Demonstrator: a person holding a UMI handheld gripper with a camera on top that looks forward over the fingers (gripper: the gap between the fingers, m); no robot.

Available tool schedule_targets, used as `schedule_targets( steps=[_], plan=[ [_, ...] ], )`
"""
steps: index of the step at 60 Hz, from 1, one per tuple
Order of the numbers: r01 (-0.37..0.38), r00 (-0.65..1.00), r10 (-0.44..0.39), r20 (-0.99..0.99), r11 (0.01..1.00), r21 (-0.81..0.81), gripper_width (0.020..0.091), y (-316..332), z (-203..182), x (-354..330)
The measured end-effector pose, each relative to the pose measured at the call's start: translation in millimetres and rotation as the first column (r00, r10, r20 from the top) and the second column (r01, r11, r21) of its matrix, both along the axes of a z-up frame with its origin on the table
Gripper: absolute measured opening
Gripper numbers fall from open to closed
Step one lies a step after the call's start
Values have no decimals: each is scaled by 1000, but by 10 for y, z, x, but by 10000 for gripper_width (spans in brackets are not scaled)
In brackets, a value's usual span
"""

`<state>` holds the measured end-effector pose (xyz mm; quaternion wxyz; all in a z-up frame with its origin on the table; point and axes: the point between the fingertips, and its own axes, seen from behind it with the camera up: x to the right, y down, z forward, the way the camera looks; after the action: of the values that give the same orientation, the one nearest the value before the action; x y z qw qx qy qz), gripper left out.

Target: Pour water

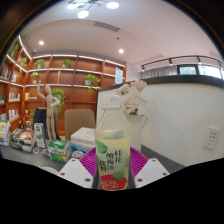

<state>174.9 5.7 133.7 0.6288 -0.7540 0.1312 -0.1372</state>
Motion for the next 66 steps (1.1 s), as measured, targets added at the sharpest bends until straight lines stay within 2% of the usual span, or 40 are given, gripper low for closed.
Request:
schedule_targets(
  steps=[4,15,24,29,33,34,39,46,66],
  plan=[
    [4,1000,-4,-16,1000,-7,416,110,-338,-2],
    [-10,999,7,-48,998,-55,426,162,-742,18],
    [8,998,-9,-58,1000,-3,415,113,-709,49],
    [11,997,-10,-80,1000,15,457,92,-704,70],
    [22,994,-20,-107,1000,10,512,71,-739,92],
    [26,994,-25,-110,1000,4,550,62,-756,102],
    [62,995,-64,-77,997,-35,870,-53,-831,178],
    [95,994,-99,-55,992,-78,855,-317,-868,161],
    [-121,991,119,-65,992,-30,854,-1071,-480,-640]
  ],
)
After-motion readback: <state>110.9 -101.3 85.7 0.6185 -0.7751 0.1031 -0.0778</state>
